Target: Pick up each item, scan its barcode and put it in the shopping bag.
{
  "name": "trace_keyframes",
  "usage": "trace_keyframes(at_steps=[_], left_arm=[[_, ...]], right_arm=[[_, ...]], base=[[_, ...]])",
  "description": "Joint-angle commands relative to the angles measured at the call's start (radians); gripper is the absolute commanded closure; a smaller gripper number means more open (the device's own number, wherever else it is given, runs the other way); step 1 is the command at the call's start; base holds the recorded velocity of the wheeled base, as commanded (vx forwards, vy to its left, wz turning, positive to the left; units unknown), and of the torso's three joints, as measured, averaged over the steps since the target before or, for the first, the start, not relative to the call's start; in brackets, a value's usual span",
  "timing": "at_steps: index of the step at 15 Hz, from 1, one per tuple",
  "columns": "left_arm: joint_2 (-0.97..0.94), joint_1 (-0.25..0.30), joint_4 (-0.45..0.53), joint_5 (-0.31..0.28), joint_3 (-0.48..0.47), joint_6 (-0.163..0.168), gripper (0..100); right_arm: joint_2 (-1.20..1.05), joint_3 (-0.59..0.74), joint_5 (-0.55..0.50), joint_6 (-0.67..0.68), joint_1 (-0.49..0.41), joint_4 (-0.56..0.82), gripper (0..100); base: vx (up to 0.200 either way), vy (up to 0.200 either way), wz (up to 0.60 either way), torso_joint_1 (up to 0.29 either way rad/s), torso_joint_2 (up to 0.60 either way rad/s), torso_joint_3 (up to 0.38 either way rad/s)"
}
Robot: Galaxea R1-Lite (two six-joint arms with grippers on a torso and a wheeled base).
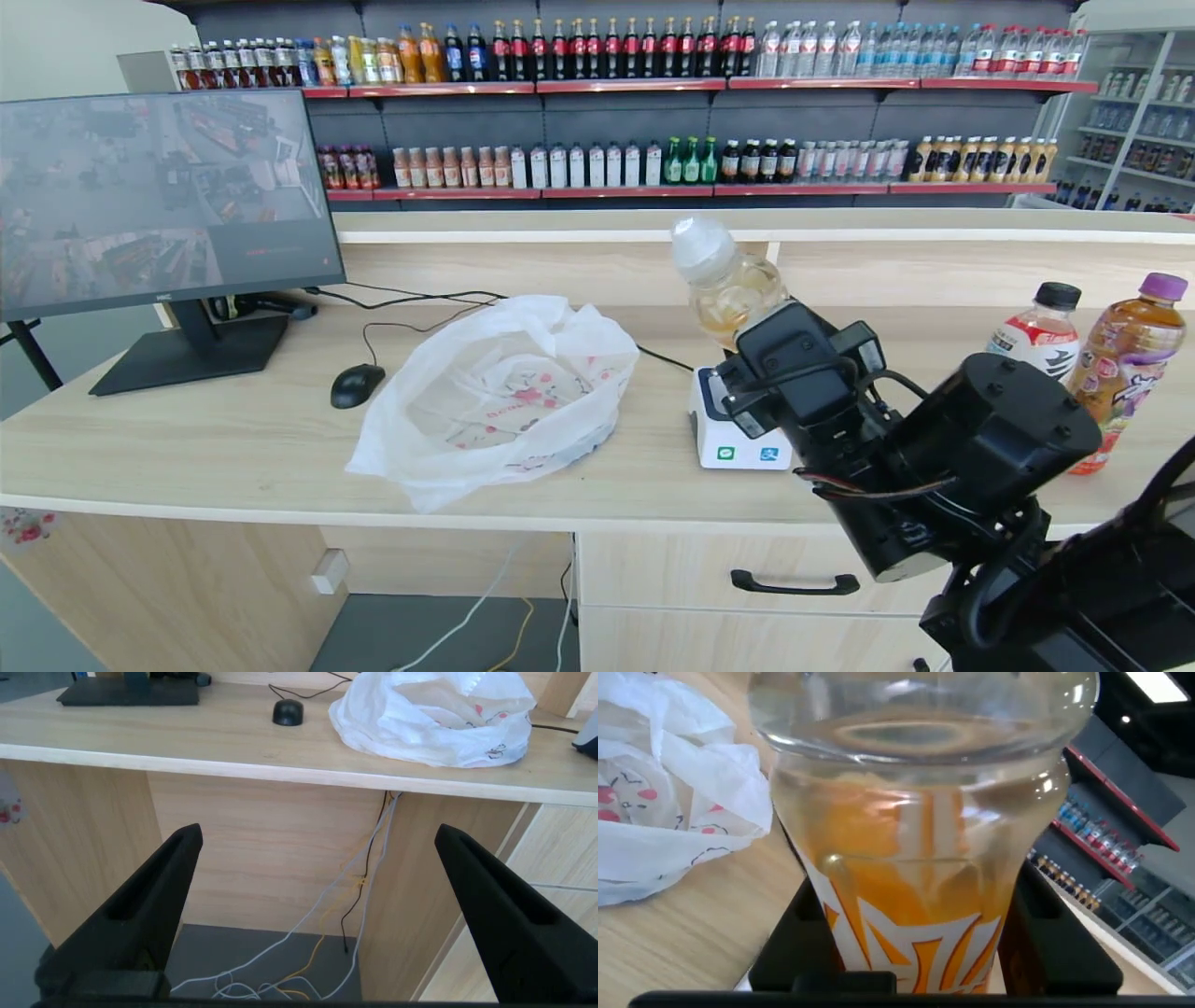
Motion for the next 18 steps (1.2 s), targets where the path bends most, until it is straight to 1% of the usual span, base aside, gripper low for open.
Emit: trace_keyframes(at_steps=[1,3,5,6,9,11,18], left_arm=[[0.0,0.0,0.0,0.0,0.0,0.0,0],[0.0,0.0,0.0,0.0,0.0,0.0,0],[0.0,0.0,0.0,0.0,0.0,0.0,0],[0.0,0.0,0.0,0.0,0.0,0.0,0],[0.0,0.0,0.0,0.0,0.0,0.0,0],[0.0,0.0,0.0,0.0,0.0,0.0,0],[0.0,0.0,0.0,-0.001,0.0,0.0,0]], right_arm=[[0.027,-0.011,0.006,-0.022,0.0,0.0,100],[0.053,-0.051,0.009,-0.05,-0.001,0.0,100],[0.106,-0.155,0.011,-0.087,-0.003,0.0,100],[0.129,-0.167,0.009,-0.096,-0.003,0.0,100],[0.173,-0.195,0.042,-0.169,-0.018,0.0,100],[0.213,-0.203,0.042,-0.169,-0.029,0.0,100],[0.23,-0.21,0.038,-0.186,-0.05,0.0,100]], base=[[0.0,0.0,0.0,0.0,0.0,0.0],[0.0,0.0,0.0,0.0,0.0,0.0],[0.0,0.0,0.0,0.0,0.0,0.0],[0.0,0.0,0.0,0.0,0.0,0.0],[0.0,0.0,0.0,0.0,0.0,0.0],[0.0,0.0,0.0,0.0,0.0,0.0],[0.0,0.0,0.0,0.0,0.0,0.0]])
